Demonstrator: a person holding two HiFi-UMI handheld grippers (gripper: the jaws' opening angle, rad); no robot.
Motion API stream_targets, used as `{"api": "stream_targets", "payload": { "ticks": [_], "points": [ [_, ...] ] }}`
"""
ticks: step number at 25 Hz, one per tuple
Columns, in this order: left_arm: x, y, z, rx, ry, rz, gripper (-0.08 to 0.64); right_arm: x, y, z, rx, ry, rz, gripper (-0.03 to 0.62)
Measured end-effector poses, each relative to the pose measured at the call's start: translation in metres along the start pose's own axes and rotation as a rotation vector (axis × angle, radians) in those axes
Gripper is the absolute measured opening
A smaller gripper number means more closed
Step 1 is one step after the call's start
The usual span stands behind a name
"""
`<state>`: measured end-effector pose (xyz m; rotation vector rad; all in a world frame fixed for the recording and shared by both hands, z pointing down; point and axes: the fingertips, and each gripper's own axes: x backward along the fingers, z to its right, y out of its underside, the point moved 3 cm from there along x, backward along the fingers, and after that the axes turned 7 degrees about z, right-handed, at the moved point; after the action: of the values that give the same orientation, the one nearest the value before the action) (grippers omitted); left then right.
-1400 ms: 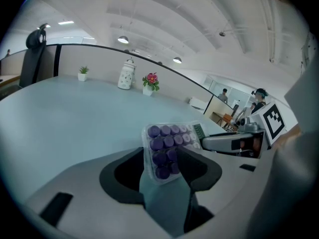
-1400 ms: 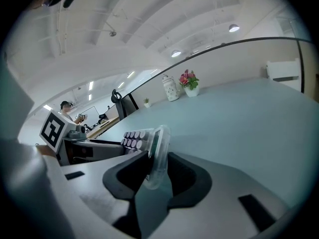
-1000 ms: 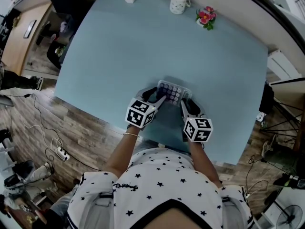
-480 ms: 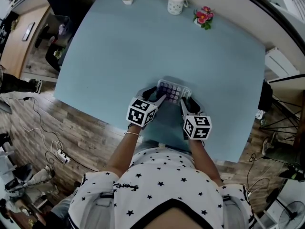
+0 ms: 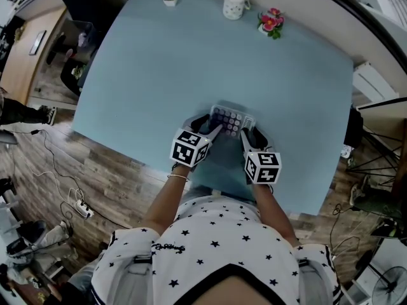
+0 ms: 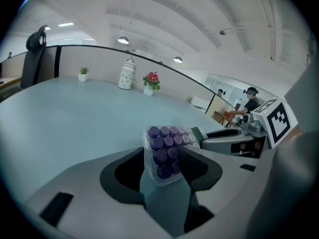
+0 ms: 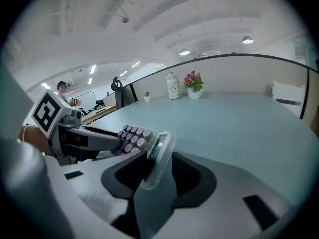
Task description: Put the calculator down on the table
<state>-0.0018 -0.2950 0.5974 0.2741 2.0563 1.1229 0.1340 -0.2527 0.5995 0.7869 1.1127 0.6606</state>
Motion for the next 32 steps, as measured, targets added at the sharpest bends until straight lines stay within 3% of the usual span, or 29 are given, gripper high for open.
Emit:
{"api": "stream_targets", "payload": {
  "ticks": [32],
  "points": [
    [-0.0062, -0.0038, -0.0013, -0.013, -0.063, 0.022, 0.225, -0.0053, -0.0027, 0.0031, 0.086, 0.049, 0.002, 0.167]
  ]
}}
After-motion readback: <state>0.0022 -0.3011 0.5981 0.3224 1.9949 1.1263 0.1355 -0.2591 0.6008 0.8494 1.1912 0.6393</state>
